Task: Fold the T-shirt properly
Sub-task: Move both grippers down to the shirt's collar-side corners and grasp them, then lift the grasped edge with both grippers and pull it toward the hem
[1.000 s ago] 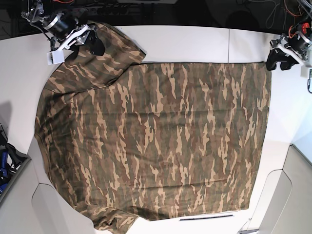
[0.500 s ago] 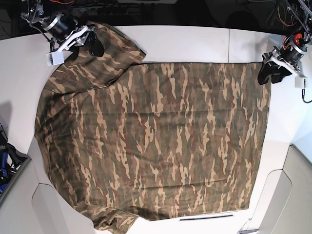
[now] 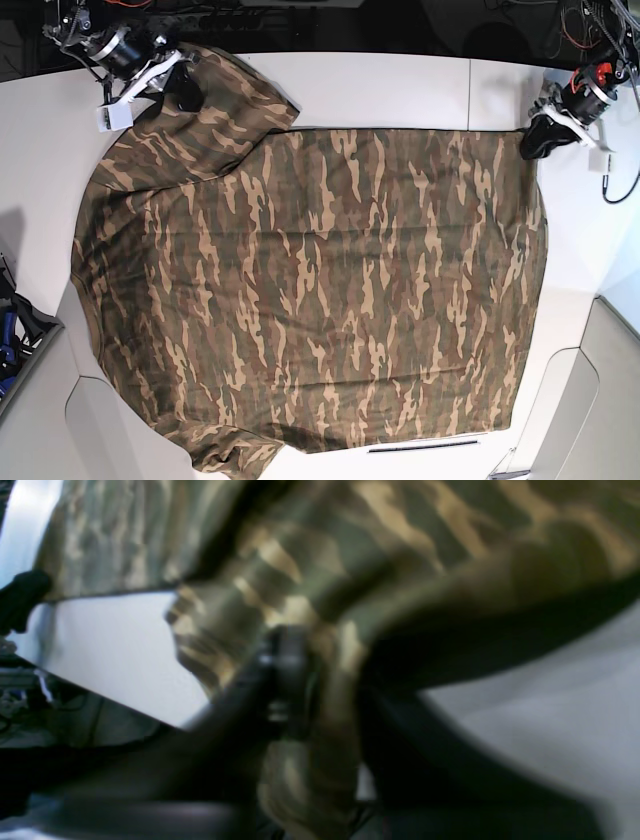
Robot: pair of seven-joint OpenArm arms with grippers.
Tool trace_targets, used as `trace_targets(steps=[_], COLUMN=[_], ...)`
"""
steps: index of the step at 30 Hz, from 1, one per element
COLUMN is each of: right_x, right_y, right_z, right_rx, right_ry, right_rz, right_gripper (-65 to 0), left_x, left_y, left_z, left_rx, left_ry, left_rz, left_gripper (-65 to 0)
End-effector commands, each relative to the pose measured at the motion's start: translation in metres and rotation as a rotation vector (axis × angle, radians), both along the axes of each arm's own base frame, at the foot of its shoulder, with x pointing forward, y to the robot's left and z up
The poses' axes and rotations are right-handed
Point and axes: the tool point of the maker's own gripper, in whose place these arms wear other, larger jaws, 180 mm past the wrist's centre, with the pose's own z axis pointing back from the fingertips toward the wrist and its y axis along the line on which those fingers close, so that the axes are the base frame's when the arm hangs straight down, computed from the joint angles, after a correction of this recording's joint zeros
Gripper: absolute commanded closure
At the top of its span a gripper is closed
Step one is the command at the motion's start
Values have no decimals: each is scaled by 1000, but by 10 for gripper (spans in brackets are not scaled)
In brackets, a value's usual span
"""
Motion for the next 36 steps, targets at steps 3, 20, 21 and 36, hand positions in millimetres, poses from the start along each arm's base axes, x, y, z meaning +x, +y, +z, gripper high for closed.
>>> trace_targets(steps=[3,20,21,36], right_x=[3,-17,-20,-19], right_y=[-1,-19,-22,-59], right_z=[6,57,58,84], right_rx=[3,50,53,115], right_ry=[-21,-43,-37,-91], right_rz=[2,27,21,-109], right_gripper=[0,0,0,0], left_x=[-4,-4,-7,-3], left_y=[10,9,9,-15], left_z=[-2,54,57,96], left_rx=[48,92,98,104], left_ry=[19,-30,-32,-154], left_rz=[-4,-98,-100,-154], left_gripper=[0,0,0,0])
